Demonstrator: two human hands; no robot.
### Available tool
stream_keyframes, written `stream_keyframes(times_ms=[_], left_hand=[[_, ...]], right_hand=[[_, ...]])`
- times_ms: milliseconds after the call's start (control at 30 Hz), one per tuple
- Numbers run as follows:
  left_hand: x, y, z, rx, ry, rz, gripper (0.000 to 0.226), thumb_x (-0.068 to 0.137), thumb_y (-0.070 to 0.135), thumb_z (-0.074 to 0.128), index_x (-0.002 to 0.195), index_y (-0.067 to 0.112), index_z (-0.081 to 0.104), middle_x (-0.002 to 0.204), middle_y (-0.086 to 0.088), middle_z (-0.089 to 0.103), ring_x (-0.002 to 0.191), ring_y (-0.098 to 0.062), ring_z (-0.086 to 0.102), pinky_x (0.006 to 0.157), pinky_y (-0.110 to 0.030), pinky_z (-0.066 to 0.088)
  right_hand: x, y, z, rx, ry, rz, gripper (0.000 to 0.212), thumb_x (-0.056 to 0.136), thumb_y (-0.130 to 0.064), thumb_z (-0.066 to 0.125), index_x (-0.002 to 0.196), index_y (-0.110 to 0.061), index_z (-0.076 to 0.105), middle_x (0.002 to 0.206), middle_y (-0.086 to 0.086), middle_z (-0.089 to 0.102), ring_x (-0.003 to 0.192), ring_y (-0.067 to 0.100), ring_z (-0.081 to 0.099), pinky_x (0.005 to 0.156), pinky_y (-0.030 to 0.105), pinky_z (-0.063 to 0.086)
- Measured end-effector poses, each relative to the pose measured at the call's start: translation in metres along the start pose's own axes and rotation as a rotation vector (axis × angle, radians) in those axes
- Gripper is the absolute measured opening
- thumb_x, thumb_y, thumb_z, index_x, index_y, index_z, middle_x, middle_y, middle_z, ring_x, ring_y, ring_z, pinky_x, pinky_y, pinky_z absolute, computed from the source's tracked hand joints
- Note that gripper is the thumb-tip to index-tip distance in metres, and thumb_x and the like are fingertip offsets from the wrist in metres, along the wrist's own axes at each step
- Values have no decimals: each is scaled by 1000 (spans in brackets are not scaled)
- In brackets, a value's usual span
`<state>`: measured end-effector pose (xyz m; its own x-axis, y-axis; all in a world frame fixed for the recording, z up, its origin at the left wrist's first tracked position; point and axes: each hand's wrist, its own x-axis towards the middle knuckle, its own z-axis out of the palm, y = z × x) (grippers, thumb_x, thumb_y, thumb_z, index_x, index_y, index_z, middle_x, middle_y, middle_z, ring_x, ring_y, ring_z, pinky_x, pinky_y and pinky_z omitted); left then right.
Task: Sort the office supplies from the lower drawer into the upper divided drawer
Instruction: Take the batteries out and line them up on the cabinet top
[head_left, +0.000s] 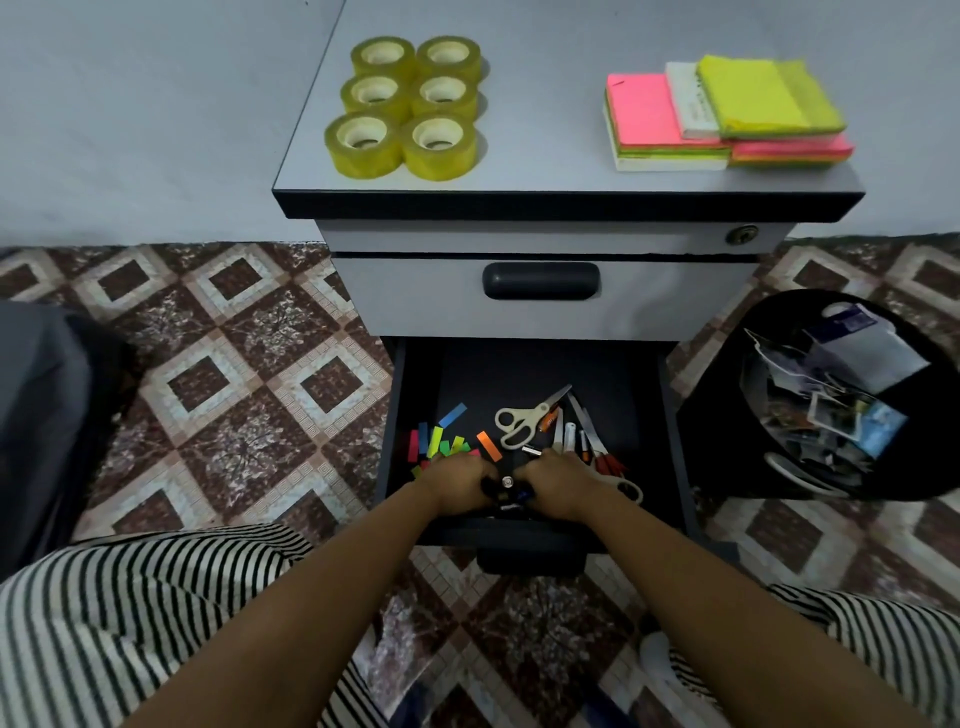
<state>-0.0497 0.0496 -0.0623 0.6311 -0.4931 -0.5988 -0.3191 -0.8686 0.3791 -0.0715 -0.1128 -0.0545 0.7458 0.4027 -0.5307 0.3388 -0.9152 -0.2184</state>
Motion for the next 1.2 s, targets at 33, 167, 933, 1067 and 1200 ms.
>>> stream_keyframes(times_ms=[33,167,933,1067,1200], left_hand=[[-1,-1,0,-23,3,1,22,91,30,52,95,12,64,98,-8,64,97,-23,57,88,-35,41],[-4,-1,1,-79,14,-5,23,90,29,53,100,13,66,101,-6,66,96,-22,59,84,-35,48],[32,37,14,-235,266,-271,26,95,22,47,97,2,64,97,-15,64,87,-29,63,72,-34,50],[36,43,14,-236,236,-292,25,94,21,48,94,5,67,93,-12,66,82,-26,63,65,-32,48],[39,46,10,-314,217,-295,24,92,21,51,94,4,67,98,-16,67,88,-28,64,69,-31,47]], right_hand=[[-1,0,-1,35,6,-7,18,93,-25,51,105,-16,61,112,10,62,113,30,48,98,39,35],[-2,3,-1,112,-17,-3,16,90,-25,55,104,-21,62,109,6,63,108,25,52,91,38,41],[-15,31,11,879,396,488,22,86,-19,66,69,-7,62,66,4,52,62,15,49,59,25,36],[-10,29,12,1026,427,515,16,84,-18,69,88,-3,70,77,7,59,74,20,56,65,26,43],[-8,28,9,1084,432,507,16,83,-13,70,83,3,70,68,8,56,68,18,53,61,24,40]])
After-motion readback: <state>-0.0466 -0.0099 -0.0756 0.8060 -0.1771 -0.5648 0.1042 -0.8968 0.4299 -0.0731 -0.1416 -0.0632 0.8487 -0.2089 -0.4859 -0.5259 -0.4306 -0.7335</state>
